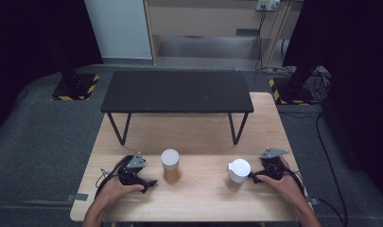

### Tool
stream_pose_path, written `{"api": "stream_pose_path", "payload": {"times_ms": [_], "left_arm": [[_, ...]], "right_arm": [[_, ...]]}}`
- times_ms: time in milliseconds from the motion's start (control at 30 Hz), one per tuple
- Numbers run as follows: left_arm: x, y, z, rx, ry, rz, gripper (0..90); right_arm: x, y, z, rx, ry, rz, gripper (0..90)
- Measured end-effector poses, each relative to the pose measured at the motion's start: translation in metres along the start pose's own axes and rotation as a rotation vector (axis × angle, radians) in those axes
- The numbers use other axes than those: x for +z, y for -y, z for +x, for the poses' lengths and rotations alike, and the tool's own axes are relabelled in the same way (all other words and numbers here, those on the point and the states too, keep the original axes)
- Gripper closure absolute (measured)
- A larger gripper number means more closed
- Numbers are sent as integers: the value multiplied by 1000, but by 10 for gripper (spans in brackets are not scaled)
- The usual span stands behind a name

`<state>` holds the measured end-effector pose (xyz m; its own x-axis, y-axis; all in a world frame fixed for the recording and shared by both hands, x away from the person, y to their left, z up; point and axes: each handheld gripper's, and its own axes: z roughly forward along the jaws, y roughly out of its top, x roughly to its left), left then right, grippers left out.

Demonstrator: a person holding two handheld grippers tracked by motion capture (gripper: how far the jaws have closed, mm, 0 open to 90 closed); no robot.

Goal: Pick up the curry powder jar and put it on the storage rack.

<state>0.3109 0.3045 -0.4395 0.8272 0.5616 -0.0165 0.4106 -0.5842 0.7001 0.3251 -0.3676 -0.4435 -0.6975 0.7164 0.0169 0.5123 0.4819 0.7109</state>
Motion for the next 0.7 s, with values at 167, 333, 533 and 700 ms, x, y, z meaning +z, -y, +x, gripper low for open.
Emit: {"api": "stream_pose_path", "payload": {"times_ms": [167,333,533,700], "left_arm": [[0,0,0,-1,1,-1,0],[0,0,0,-2,0,-2,2],[-1,2,2,-4,8,-11,15],[-2,4,3,-8,21,-30,19]], "right_arm": [[0,0,1,2,2,-1,13],[0,0,1,3,4,-1,13],[0,0,1,3,3,-1,13],[0,0,1,3,3,-2,13]]}}
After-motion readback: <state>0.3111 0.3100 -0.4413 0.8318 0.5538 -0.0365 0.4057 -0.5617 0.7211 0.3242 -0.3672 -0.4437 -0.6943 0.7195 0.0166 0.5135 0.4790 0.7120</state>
